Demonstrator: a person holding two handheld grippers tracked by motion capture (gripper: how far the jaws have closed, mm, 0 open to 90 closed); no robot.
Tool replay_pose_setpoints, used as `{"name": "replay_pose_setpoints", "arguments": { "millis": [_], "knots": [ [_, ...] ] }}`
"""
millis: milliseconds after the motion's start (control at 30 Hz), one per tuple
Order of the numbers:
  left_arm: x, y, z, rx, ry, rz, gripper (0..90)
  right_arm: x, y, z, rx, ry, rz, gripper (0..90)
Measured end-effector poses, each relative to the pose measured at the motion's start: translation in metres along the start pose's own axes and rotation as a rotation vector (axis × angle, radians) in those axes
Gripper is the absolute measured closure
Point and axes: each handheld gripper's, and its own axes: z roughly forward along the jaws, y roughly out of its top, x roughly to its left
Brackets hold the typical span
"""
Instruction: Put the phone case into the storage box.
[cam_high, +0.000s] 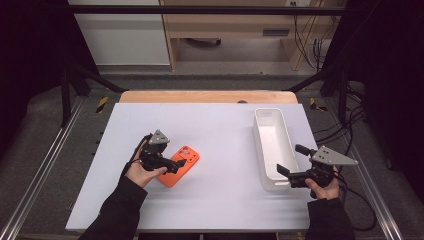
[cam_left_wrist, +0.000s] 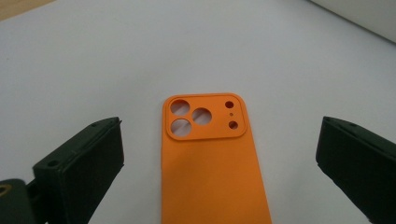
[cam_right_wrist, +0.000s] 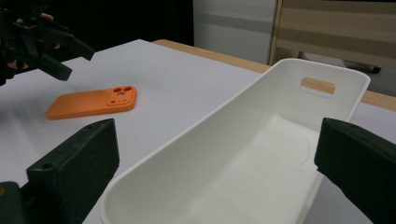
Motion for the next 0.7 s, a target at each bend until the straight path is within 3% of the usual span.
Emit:
{"name": "replay_pose_setpoints", "arguments": {
  "millis": [700],
  "knots": [
    [0.001, -0.012, 0.022, 0.107, 0.011, -0.002, 0.5, 0.0, 0.0, 0.0, 0.0, 0.001, -0.001, 0.4]
  ]
}}
